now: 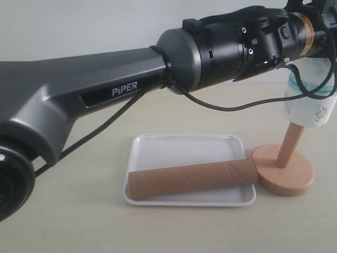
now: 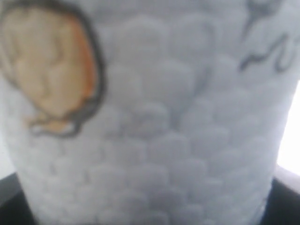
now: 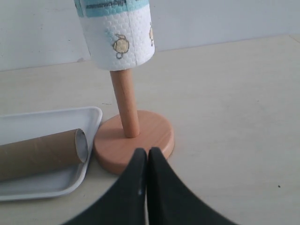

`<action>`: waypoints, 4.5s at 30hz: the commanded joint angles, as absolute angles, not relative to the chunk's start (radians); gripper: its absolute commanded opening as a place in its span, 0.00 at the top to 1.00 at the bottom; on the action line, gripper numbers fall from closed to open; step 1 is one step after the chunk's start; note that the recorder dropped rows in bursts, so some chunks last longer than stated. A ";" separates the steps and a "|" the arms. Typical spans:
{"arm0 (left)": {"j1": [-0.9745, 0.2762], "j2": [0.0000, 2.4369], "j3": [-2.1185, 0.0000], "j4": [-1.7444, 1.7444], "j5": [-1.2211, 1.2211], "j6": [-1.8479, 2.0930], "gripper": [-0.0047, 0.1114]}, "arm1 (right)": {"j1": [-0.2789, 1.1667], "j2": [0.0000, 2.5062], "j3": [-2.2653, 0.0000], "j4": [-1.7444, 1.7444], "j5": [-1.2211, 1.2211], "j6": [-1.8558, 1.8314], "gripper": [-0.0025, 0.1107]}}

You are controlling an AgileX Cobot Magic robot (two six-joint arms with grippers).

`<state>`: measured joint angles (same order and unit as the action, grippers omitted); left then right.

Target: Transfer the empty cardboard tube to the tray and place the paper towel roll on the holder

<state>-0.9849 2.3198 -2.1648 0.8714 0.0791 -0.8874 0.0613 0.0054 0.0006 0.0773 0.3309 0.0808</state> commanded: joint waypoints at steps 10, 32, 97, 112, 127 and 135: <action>-0.978 2.310 -2.036 0.871 -0.093 -0.894 0.92 | 0.059 0.000 0.000 0.077 0.322 0.078 0.98; -0.915 2.310 -1.873 0.800 -0.285 -0.868 0.92 | 0.059 0.000 0.000 0.077 0.322 0.078 0.98; -0.906 2.310 -1.816 0.751 -0.270 -0.859 0.13 | 0.059 0.000 0.000 0.077 0.326 0.080 0.98; -0.906 2.263 -1.816 0.755 -0.141 -0.861 0.01 | 0.059 0.000 0.000 0.077 0.326 0.080 0.98; -0.979 2.164 -1.816 0.757 0.073 -0.851 0.01 | 0.059 0.000 0.000 0.077 0.326 0.078 0.98; -0.999 2.157 -1.816 0.755 0.071 -0.851 0.01 | 0.059 0.000 0.000 0.077 0.326 0.079 0.98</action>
